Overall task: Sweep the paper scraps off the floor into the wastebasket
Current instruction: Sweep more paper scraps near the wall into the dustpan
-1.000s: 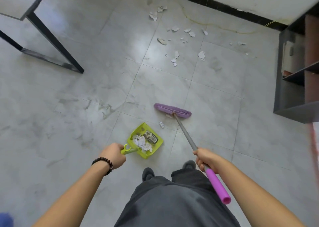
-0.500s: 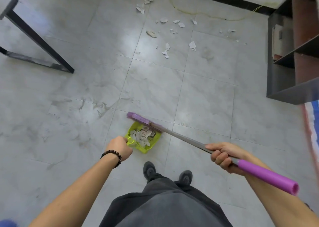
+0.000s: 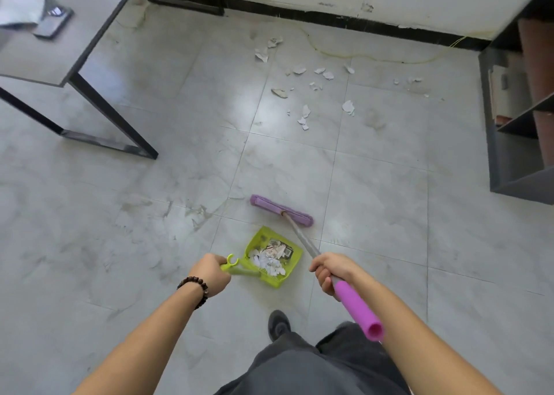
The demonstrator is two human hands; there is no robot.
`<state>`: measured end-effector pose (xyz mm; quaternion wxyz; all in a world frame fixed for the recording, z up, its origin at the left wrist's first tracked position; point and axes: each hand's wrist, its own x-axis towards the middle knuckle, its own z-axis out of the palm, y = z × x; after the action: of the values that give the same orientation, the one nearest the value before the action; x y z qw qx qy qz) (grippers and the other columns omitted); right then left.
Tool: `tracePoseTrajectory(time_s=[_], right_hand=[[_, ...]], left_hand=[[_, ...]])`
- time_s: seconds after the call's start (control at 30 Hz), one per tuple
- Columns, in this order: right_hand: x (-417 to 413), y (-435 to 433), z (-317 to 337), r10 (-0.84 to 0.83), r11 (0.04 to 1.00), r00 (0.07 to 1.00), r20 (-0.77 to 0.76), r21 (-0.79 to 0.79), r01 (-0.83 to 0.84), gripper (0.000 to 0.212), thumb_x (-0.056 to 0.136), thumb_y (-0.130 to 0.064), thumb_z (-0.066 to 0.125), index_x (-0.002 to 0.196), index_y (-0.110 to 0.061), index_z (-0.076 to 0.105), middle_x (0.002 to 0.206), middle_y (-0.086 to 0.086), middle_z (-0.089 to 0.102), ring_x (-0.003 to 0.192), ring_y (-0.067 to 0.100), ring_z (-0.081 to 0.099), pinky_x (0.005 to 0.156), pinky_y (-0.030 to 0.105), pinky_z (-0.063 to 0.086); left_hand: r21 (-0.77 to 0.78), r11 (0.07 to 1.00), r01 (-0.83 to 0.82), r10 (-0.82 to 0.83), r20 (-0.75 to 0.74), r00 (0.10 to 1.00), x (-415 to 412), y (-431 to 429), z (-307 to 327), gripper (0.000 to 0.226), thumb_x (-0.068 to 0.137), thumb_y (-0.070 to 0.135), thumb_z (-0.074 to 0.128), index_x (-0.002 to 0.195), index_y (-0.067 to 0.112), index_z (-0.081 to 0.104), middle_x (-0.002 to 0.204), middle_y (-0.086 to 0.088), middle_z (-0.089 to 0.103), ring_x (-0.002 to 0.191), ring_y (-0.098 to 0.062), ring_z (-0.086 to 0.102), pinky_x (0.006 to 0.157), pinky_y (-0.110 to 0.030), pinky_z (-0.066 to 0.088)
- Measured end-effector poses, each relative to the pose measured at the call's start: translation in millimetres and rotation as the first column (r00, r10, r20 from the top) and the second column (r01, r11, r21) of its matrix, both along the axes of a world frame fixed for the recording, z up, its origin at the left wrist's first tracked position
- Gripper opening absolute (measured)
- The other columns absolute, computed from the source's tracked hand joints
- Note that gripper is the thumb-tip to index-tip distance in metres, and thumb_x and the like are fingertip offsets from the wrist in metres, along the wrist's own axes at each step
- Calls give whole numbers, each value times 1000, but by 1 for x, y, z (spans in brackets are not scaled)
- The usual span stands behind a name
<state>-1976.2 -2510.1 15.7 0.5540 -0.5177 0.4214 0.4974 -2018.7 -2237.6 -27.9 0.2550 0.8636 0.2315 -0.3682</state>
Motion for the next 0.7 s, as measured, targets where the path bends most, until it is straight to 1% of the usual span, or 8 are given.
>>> tracePoseTrajectory(time_s=[0.1, 0.2, 0.27, 0.33, 0.47, 0.53, 0.6, 0.7], right_hand=[[20, -27, 9, -142, 988, 989, -49, 61, 145, 39, 91, 3, 46, 59, -17, 35, 36, -8, 30, 22, 3, 30, 23, 12, 27], [37, -44, 7, -182, 981, 983, 22, 76, 180, 31, 90, 5, 47, 67, -15, 40, 39, -7, 31, 24, 3, 30, 24, 12, 25], [55, -52, 1, -147, 989, 981, 131, 44, 142, 26, 87, 7, 48, 71, -13, 43, 43, -4, 32, 26, 4, 29, 27, 12, 25], [79, -59, -6, -112, 993, 965, 239, 2, 114, 23, 85, 9, 49, 74, -10, 43, 43, -2, 34, 28, 6, 29, 29, 13, 26], [150, -79, -20, -28, 995, 924, 382, -78, 63, 12, 82, 6, 50, 82, -5, 49, 46, 1, 40, 33, 10, 33, 33, 18, 30], [198, -91, -26, 27, 992, 904, 426, -122, 27, 8, 82, 5, 49, 87, -2, 51, 50, 4, 42, 36, 12, 36, 35, 21, 33], [248, -103, -30, 87, 985, 895, 438, -170, -12, 13, 83, 4, 48, 94, 3, 53, 56, 8, 45, 38, 13, 38, 37, 23, 35], [316, -120, -27, 174, 971, 889, 423, -222, -84, 18, 84, 2, 48, 101, 6, 53, 67, 14, 48, 43, 14, 41, 39, 26, 38]], left_hand=[[1, 999, 44, -44, 42, 998, 23, -5, 4, 25, 79, 10, 49, 89, 17, 70, 63, 0, 54, 57, -21, 49, 52, -23, 38], [10, 997, 79, -80, 102, 992, 57, -22, 7, 22, 80, 15, 49, 89, 19, 68, 60, 2, 54, 57, -22, 52, 49, -23, 36], [-2, 997, 77, -76, 134, 988, 86, -35, 9, 19, 82, 16, 51, 88, 24, 67, 59, 3, 53, 56, -21, 52, 48, -23, 36], [-24, 999, 40, -36, 162, 986, 121, -46, 10, 25, 83, 15, 52, 94, 32, 67, 60, 2, 54, 54, -19, 51, 48, -22, 37], [-41, 999, -27, 35, 212, 977, 207, -61, 8, 29, 83, 13, 53, 104, 24, 69, 59, 2, 52, 51, -18, 48, 49, -22, 37], [-35, 998, -61, 67, 220, 973, 251, -70, 11, 29, 84, 13, 54, 105, 27, 68, 58, 4, 52, 51, -17, 49, 48, -22, 37], [-17, 994, -104, 105, 220, 970, 295, -77, 15, 28, 85, 12, 54, 103, 28, 67, 57, 4, 51, 51, -17, 49, 48, -22, 37], [-19, 986, -164, 164, 225, 960, 357, -83, 25, 28, 84, 9, 53, 101, 22, 70, 54, 3, 45, 45, -17, 41, 46, -22, 33]])
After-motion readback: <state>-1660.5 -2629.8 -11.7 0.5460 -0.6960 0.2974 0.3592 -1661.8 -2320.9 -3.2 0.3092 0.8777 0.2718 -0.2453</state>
